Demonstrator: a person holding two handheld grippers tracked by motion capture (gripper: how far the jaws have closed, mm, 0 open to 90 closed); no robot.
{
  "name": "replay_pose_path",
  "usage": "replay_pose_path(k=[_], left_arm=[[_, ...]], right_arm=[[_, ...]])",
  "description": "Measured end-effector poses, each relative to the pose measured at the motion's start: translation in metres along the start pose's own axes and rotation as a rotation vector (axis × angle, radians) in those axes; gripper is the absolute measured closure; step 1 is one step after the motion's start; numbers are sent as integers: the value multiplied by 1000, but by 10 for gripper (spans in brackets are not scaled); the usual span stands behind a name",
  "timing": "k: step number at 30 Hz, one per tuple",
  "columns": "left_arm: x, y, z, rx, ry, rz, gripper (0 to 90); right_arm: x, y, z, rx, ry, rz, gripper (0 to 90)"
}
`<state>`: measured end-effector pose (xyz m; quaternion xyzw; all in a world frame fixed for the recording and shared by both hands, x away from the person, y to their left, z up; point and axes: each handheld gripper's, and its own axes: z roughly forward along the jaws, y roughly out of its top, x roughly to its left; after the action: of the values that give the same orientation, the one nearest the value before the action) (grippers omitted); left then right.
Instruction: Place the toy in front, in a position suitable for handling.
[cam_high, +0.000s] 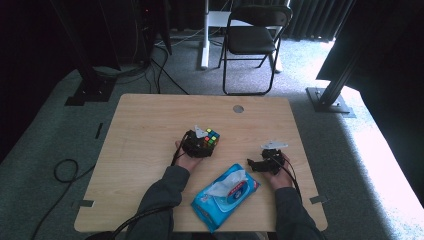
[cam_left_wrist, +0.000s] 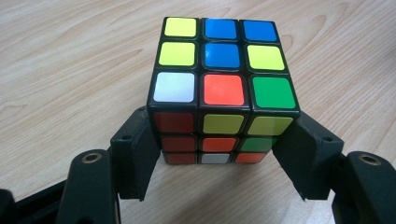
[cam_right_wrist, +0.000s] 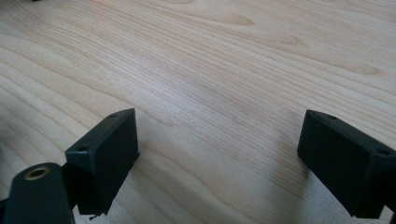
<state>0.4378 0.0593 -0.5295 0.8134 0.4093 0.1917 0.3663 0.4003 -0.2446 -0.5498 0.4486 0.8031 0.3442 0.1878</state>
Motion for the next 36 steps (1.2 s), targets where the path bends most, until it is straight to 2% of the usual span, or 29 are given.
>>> replay_pose_path(k=[2, 4, 5, 8, 10, 11, 16, 17, 23, 34, 36], left_arm=[[2, 0, 1, 6, -14, -7, 339], [3, 0, 0, 5, -3, -2, 329], [3, 0, 0, 5, -3, -2, 287], [5, 2, -5, 9, -14, -4, 248], [5, 3, -7, 11, -5, 4, 221], [6, 3, -8, 7, -14, -1, 217], [7, 2, -17, -16, -7, -14, 218], [8, 1, -20, -18, -11, -31, 232], [8, -4, -31, -42, -19, -41, 261], [5, -3, -50, -57, -114, -74, 398], [5, -4, -52, -56, -116, -72, 410]], right_arm=[[0, 0, 0, 0, 0, 1, 120], [0, 0, 0, 0, 0, 1, 120], [0, 0, 0, 0, 0, 1, 120], [0, 0, 0, 0, 0, 1, 120], [0, 0, 0, 0, 0, 1, 120], [0, 0, 0, 0, 0, 1, 120], [0, 0, 0, 0, 0, 1, 120], [0, 0, 0, 0, 0, 0, 121], [0, 0, 0, 1, 0, 0, 121], [0, 0, 0, -1, 0, 0, 126], [0, 0, 0, -3, 2, -2, 137]])
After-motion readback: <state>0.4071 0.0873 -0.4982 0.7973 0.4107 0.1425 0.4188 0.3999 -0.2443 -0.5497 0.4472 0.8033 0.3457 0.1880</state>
